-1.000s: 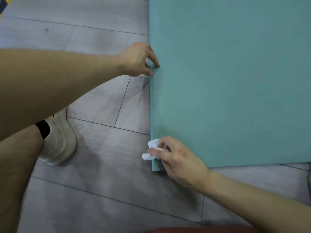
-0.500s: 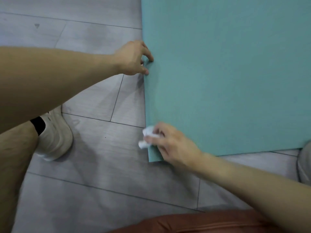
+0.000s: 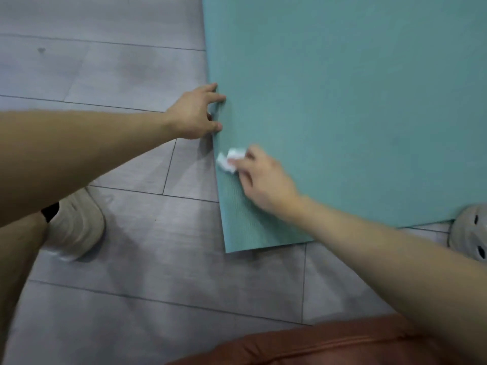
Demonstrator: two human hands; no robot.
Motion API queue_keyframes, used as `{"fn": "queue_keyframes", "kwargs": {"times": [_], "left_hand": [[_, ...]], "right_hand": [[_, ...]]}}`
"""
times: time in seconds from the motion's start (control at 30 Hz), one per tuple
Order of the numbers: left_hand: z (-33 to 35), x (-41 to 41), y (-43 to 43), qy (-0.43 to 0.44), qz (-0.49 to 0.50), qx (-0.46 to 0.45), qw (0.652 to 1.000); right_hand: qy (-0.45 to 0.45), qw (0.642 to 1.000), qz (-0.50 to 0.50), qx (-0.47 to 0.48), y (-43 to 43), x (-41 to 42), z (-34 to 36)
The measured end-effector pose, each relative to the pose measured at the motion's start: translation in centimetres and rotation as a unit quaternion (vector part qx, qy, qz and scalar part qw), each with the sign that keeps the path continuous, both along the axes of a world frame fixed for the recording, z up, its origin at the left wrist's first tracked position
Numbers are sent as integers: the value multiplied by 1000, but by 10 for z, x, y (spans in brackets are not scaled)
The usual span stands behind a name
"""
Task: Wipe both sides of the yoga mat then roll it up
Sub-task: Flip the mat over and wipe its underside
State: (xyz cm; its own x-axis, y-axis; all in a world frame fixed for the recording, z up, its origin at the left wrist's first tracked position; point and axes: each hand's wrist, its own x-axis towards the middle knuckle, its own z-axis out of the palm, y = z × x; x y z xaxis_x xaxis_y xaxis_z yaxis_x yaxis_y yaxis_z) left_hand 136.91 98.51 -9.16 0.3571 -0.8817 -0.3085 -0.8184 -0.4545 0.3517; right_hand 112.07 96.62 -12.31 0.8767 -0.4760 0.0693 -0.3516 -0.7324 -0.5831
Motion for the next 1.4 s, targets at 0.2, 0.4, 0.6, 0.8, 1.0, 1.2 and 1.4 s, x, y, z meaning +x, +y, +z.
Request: {"fn": "queue_keyframes", "kwargs": {"times": [0.2, 0.4, 0.6, 0.8, 1.0, 1.2, 1.4], "left_hand": [[10, -2, 7, 24, 13, -7, 1000], [9, -58, 56, 160, 138, -2, 977], [-11, -94, 92, 234, 185, 2, 955], [-9, -111, 94, 256, 239, -41, 936], [-19, -116, 108, 207, 254, -56, 943], [-18, -120, 99, 177, 242, -33, 953], [-16, -119, 78, 134, 277, -16, 951]], "right_hand": [[-23, 975, 223, -6, 12, -82, -8], [56, 971, -234, 7, -64, -3, 8], [48, 995, 84, 17, 46, -69, -1], [145, 952, -268, -31, -59, -139, 7], [98, 991, -47, 83, 81, -67, 13], [99, 993, -12, 62, 49, -109, 1], [136, 923, -359, -2, -68, -181, -1]]}}
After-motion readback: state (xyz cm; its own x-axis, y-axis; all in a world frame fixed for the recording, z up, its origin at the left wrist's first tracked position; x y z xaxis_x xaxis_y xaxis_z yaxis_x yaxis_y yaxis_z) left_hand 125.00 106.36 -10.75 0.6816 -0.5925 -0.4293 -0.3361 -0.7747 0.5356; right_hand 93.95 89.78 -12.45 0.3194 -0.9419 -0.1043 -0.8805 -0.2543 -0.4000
